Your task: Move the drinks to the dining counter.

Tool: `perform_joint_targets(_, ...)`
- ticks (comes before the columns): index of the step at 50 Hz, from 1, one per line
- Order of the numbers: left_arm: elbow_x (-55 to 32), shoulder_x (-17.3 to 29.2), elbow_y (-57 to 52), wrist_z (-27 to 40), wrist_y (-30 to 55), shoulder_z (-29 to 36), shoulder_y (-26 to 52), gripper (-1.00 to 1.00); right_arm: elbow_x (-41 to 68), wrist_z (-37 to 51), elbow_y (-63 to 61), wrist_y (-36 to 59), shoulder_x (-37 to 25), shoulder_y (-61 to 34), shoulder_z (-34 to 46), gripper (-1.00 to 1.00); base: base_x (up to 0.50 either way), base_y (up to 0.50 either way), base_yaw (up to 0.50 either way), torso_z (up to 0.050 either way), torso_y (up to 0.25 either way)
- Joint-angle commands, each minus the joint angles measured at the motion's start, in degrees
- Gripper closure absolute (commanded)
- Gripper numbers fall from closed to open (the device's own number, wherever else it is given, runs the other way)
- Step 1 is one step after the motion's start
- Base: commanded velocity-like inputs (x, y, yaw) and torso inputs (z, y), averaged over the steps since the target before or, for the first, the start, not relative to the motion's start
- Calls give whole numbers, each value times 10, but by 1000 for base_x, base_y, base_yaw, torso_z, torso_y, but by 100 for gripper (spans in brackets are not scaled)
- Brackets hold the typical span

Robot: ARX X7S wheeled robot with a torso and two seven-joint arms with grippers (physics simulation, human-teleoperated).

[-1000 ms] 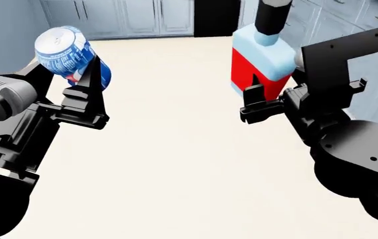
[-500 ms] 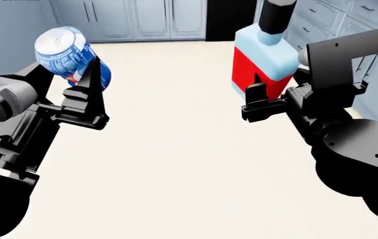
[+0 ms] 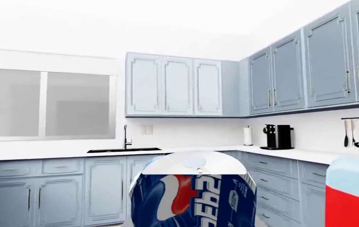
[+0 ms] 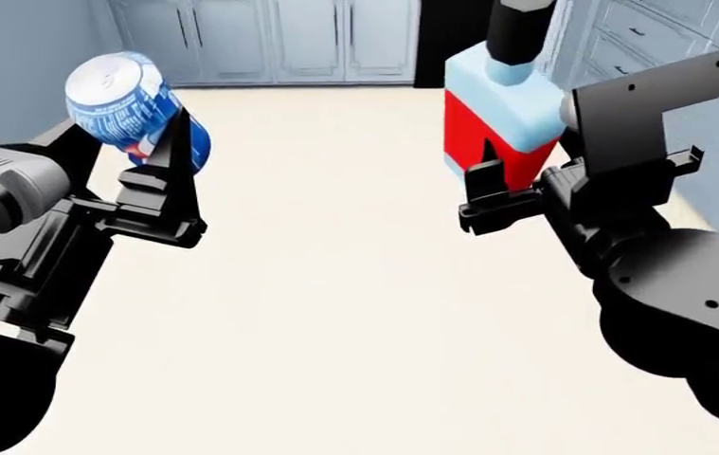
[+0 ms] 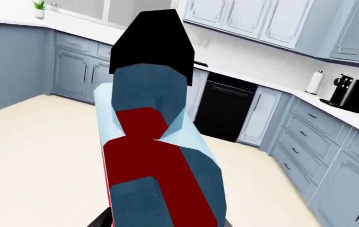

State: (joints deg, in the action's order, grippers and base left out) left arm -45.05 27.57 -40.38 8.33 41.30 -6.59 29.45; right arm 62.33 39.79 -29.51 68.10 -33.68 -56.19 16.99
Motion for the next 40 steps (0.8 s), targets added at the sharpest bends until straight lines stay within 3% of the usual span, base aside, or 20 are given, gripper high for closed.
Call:
perform_joint_targets(1, -7, 0, 0, 6, -7, -2, -2, 100, -26, -1, -7, 1, -3, -10, -1, 100, 11, 500, 223, 10, 11)
perform_joint_targets(9, -9, 2, 1, 6, -8, -4, -3, 100, -22, 0, -6, -1, -4, -10, -2, 100, 4, 500, 224, 0, 3)
perform_joint_targets(23, -14, 4, 1, 8, -8, -3, 1, 100, -6, 10, -3, 5, 0, -16, -8, 100, -166, 499, 0, 1, 2)
perform_joint_targets(40, -14, 7, -1, 9, -14, -4, -8, 100, -22, 3, -9, -6, -8, -12, 7, 100, 8, 500, 0, 0, 2)
